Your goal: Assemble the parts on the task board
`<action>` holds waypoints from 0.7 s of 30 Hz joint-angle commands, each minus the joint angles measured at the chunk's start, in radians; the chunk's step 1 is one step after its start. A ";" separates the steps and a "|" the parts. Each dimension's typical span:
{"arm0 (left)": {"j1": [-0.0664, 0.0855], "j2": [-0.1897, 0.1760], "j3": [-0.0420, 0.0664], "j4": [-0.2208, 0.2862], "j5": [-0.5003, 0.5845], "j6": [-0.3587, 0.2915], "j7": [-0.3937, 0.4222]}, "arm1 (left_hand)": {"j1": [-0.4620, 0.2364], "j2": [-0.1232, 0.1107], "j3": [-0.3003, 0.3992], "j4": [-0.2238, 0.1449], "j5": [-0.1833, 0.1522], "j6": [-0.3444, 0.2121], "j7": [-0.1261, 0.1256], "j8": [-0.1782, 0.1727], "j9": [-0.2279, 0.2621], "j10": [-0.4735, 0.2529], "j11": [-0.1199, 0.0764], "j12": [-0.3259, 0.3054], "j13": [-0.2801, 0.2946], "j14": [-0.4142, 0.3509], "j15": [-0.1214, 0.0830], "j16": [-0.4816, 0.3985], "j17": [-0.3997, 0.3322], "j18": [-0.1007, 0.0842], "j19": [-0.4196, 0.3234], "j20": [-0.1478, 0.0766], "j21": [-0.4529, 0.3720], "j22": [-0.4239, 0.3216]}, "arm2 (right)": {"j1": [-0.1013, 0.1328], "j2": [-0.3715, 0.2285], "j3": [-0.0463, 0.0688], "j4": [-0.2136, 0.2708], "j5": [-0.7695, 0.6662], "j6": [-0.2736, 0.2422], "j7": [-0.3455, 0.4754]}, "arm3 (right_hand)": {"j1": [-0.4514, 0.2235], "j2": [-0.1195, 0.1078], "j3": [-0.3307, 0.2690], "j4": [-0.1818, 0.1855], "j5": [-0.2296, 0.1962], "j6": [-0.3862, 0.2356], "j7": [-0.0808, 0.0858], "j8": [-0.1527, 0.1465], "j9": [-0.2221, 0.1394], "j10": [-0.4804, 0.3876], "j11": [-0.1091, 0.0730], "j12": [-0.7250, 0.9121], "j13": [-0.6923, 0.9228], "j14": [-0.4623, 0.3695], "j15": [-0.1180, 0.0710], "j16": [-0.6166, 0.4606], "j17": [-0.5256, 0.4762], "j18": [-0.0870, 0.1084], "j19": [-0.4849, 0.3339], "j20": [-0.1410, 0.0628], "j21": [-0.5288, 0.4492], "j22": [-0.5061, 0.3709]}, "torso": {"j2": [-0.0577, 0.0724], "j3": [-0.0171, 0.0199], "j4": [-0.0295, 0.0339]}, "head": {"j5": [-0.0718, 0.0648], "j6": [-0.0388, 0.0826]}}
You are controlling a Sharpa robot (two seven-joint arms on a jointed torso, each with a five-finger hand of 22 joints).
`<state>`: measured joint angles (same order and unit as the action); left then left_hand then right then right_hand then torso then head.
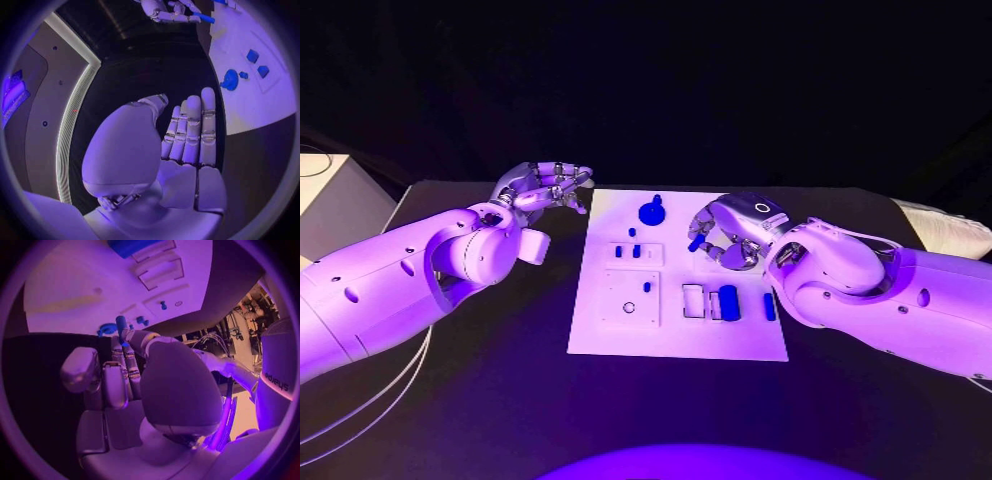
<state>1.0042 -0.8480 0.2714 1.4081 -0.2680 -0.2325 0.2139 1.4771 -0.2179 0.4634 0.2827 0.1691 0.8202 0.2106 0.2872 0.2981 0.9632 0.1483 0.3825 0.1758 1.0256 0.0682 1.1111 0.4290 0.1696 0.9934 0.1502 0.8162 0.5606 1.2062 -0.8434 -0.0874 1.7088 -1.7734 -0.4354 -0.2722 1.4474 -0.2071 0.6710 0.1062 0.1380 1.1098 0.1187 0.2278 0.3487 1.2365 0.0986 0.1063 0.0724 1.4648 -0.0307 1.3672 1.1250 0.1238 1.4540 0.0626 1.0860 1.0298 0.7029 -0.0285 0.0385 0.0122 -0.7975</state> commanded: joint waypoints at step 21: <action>0.000 0.024 0.001 -0.003 -0.001 0.021 0.000 | 0.005 0.004 -0.007 0.003 0.002 -0.004 0.011 0.005 0.000 -0.010 -0.001 0.007 0.001 -0.005 0.001 -0.005 -0.001 0.015 0.001 0.009 -0.004 -0.002 | -0.077 0.175 -0.029 0.036 -0.073 -0.008 0.037 | -0.005 0.007 0.014 -0.005 0.009 -0.001 -0.001 0.005 0.006 0.062 -0.051 -0.006 0.015 0.028 -0.006 0.003 -0.003 -0.015 0.001 -0.003 0.000 -0.003 | 0.003 -0.0025 0.0015 | 0.031 -0.005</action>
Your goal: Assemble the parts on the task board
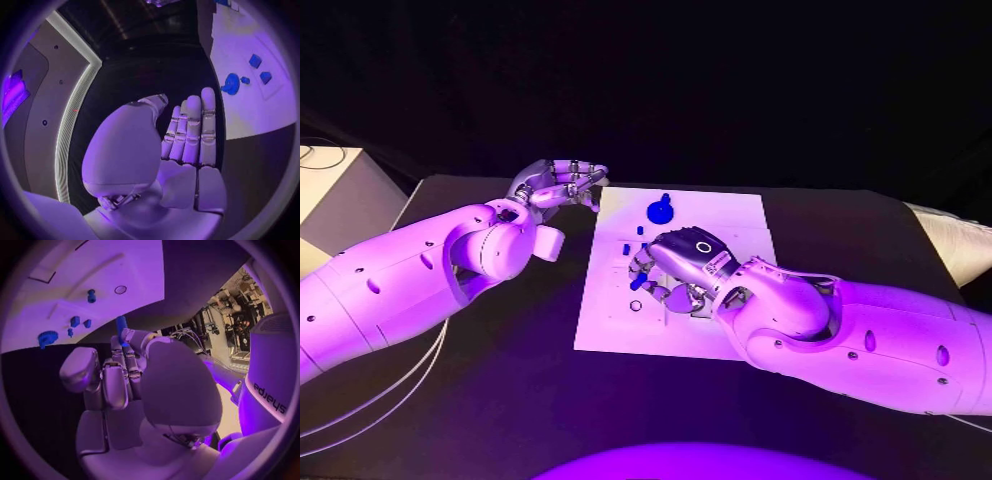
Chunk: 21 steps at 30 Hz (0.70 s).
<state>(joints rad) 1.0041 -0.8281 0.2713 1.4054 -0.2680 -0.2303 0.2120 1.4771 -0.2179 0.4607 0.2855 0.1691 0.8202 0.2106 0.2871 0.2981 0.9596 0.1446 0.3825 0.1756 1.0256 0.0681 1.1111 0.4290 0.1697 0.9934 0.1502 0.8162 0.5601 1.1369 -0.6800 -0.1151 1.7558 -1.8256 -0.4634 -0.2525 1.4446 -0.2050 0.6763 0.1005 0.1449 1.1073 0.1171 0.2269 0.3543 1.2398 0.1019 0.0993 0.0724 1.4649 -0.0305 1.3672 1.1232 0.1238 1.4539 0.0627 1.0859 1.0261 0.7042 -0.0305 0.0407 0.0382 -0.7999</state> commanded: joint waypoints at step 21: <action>0.000 0.004 0.001 0.000 -0.001 0.018 0.002 | 0.005 0.004 -0.005 0.000 0.002 -0.004 0.011 0.005 0.000 -0.007 0.003 0.007 0.001 -0.005 0.001 -0.005 -0.001 0.015 0.001 0.009 -0.004 -0.002 | -0.043 0.058 -0.012 -0.077 -0.030 0.097 -0.002 | -0.004 0.004 0.012 -0.003 0.004 -0.001 0.003 0.007 0.003 0.058 -0.053 -0.002 0.015 0.027 -0.005 0.002 -0.005 -0.015 0.000 -0.004 -0.004 -0.004 | 0.003 0.0037 -0.0018 | 0.013 -0.023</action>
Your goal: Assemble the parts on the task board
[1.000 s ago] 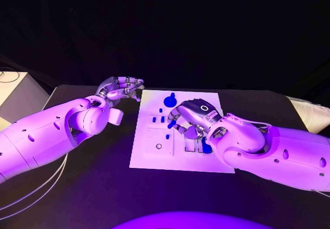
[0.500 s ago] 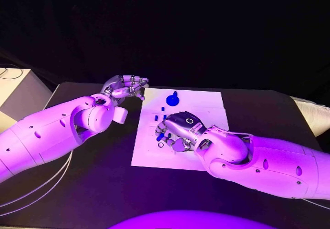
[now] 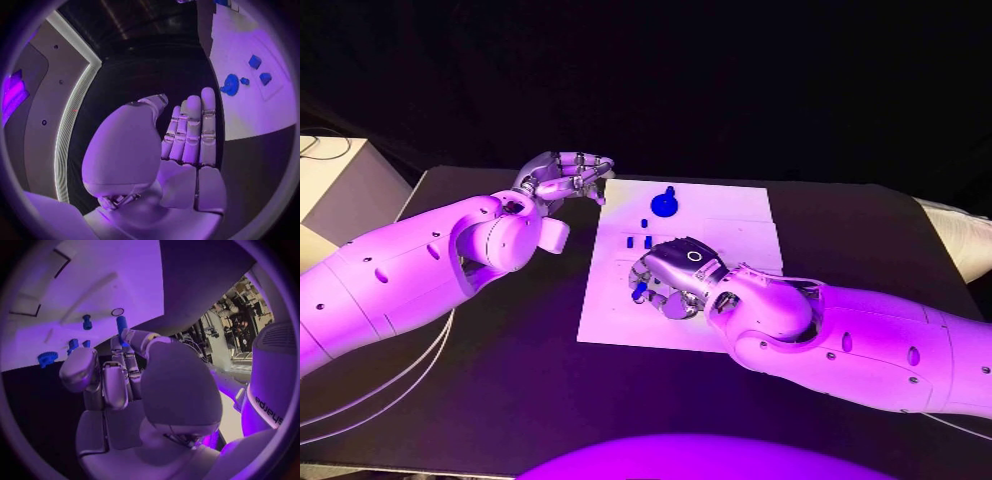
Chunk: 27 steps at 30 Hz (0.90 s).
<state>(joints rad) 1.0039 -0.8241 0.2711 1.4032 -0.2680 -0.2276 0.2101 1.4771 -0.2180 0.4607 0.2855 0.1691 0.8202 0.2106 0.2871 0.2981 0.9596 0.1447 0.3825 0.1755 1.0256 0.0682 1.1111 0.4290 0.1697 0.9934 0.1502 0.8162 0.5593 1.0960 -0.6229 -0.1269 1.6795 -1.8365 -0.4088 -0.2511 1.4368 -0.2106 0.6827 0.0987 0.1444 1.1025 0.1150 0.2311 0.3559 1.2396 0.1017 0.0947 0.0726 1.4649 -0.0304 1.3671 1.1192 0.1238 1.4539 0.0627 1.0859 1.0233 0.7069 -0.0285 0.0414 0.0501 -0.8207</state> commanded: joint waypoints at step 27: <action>0.000 -0.002 0.001 0.003 -0.001 0.015 0.004 | 0.005 0.004 -0.005 0.000 0.002 -0.004 0.011 0.005 0.000 -0.007 0.003 0.007 0.001 -0.005 0.001 -0.005 -0.001 0.015 0.001 0.009 -0.004 -0.001 | -0.005 0.014 -0.004 -0.020 -0.051 0.035 -0.038 | 0.002 0.010 0.007 -0.004 0.006 0.004 0.006 0.004 0.003 0.060 -0.052 0.001 0.015 0.028 -0.005 0.004 0.003 -0.016 0.001 -0.004 0.000 0.005 | 0.000 0.0003 -0.0013 | 0.000 -0.007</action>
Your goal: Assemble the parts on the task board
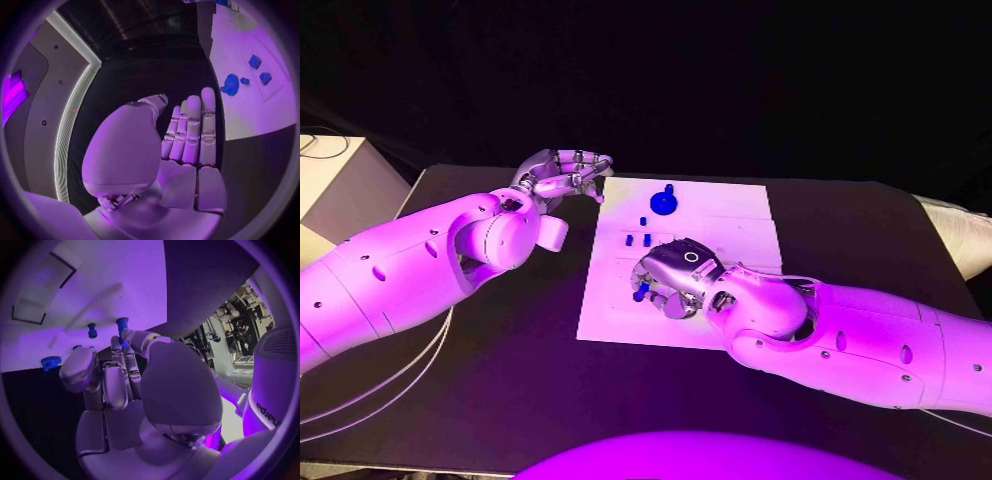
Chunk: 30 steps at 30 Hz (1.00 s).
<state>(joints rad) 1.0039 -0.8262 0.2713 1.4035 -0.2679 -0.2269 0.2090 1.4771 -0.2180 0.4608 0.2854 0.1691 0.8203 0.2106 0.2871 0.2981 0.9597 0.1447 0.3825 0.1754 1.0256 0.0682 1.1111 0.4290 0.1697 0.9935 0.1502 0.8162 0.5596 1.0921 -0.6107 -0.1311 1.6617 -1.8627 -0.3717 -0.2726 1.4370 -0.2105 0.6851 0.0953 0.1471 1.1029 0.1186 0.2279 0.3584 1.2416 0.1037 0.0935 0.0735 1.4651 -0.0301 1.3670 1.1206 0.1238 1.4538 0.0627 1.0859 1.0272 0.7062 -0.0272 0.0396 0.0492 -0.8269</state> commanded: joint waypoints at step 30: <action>0.000 -0.003 0.001 0.007 -0.001 0.014 0.003 | 0.005 0.005 -0.008 0.001 0.002 -0.007 0.011 0.008 0.000 -0.010 0.003 0.011 0.002 -0.005 0.001 -0.005 0.000 0.015 0.003 0.009 -0.006 -0.003 | -0.007 0.033 -0.017 -0.047 0.013 0.053 0.010 | -0.074 -0.072 -0.084 -0.009 0.032 -0.149 0.037 -0.080 -0.018 -0.142 -0.007 -0.033 -0.010 0.008 0.034 -0.027 -0.068 0.002 -0.040 0.032 -0.100 -0.087 | -0.001 0.0004 -0.0013 | 0.001 -0.007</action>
<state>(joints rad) 1.0039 -0.8313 0.2712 1.4069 -0.2679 -0.2268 0.2073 1.4771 -0.2180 0.4608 0.2854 0.1691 0.8202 0.2106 0.2929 0.2981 0.9560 0.1484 0.3912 0.1763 1.0256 0.0682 1.1111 0.4290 0.1697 0.9972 0.1540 0.8162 0.5573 1.0855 -0.5785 -0.1484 1.6151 -1.8556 -0.3429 -0.2696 1.3570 -0.2779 0.6040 0.0870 0.1805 0.9609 0.1569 0.1522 0.3413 1.1054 0.0964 0.0628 0.0640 1.4647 -0.0019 1.3454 1.0544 0.1237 1.4214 0.0951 0.9895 0.9431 0.7060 -0.0272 0.0383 0.0506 -0.8344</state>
